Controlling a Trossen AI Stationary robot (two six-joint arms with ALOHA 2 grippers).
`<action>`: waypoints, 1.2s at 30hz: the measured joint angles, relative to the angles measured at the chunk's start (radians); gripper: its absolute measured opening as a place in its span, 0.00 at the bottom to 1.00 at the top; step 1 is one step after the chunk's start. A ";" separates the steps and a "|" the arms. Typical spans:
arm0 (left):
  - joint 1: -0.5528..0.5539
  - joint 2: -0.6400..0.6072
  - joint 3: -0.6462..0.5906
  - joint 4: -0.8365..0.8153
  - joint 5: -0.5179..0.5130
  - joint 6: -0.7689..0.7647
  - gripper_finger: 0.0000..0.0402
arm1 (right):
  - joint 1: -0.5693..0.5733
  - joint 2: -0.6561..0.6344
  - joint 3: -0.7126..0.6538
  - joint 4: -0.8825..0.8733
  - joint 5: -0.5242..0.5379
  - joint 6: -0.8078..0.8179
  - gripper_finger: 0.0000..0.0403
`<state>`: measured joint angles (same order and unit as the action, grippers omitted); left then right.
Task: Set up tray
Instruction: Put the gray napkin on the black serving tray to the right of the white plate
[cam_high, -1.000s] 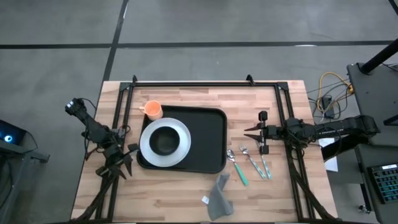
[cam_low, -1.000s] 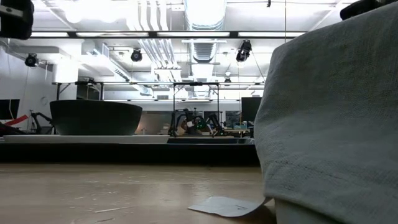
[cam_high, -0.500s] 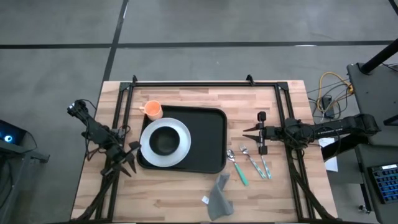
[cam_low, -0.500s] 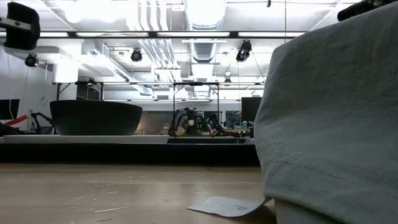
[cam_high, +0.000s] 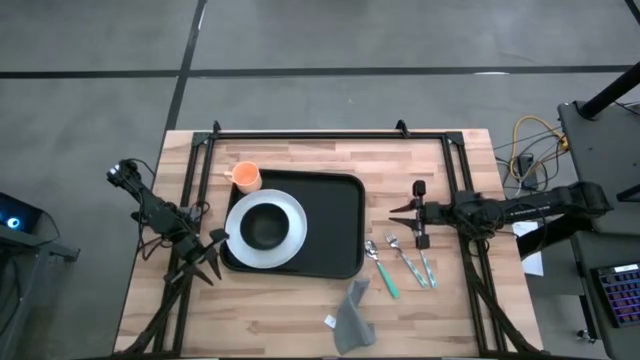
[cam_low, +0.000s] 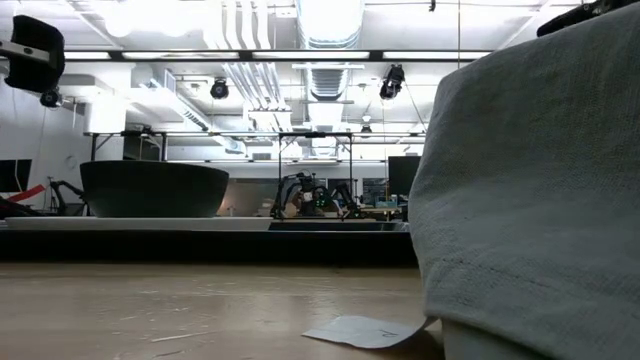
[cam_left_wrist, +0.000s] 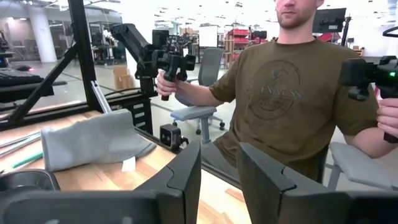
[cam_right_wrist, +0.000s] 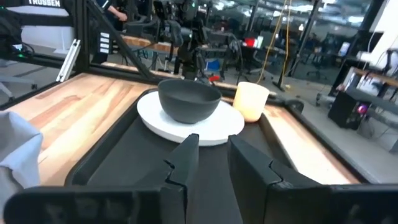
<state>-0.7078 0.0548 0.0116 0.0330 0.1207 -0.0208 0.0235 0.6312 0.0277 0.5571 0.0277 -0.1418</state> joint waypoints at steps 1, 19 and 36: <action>0.000 0.004 0.001 0.000 0.000 0.000 0.21 | 0.000 0.006 0.000 0.000 0.000 0.002 0.18; 0.000 0.100 0.000 0.000 0.000 0.000 0.21 | 0.001 0.040 0.096 -0.081 -0.009 0.004 0.23; 0.002 0.101 -0.001 0.081 0.066 0.049 0.21 | 0.025 0.180 0.369 -0.480 -0.010 0.017 0.39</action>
<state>-0.7063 0.1555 0.0104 0.1138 0.1870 0.0287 0.0486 0.8113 0.3964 0.0772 0.0177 -0.1251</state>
